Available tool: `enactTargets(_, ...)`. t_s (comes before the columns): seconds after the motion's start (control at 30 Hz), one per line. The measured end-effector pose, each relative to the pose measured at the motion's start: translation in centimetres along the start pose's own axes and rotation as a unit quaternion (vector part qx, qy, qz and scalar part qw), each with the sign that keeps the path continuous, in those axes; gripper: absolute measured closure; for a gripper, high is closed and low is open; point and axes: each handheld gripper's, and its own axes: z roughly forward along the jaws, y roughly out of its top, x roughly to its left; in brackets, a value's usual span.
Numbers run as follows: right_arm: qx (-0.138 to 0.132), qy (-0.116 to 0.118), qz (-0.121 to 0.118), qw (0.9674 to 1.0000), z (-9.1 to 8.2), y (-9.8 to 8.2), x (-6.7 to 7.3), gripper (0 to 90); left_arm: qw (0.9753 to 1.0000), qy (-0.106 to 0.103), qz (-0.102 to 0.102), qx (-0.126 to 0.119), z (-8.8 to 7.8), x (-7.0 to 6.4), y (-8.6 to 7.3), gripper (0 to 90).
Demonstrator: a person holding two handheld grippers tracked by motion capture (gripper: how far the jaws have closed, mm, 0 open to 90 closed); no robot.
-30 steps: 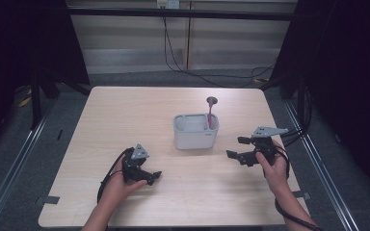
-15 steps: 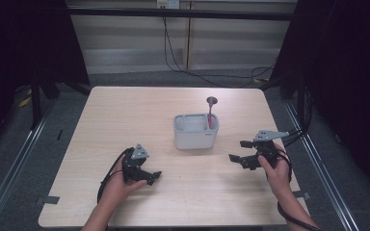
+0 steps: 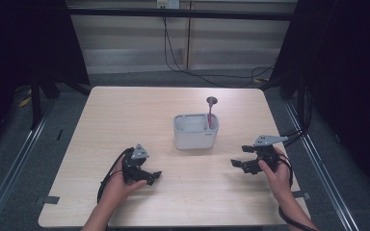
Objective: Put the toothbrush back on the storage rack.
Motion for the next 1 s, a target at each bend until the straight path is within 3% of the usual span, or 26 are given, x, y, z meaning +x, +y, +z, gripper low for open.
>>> enactTargets(0.5, 0.016, -0.01, 0.004, 0.9998, -0.2, -1.3, -0.7, 18.2, 1.0, 0.0, 0.0, 0.0, 0.0, 0.0, 0.0, 3.8)
enactTargets(0.8, 0.038, -0.021, -0.015, 0.999, -0.1, -1.8, -1.1, 18.2, 1.0, 0.0, 0.0, 0.0, 0.0, 0.0, 0.0, 3.8)
enactTargets(1.0, 0.046, -0.032, -0.012, 0.9983, -0.2, -2.3, -1.5, 18.2, 1.0, 0.0, -0.001, 0.0, 0.0, 0.0, 0.0, 3.9)
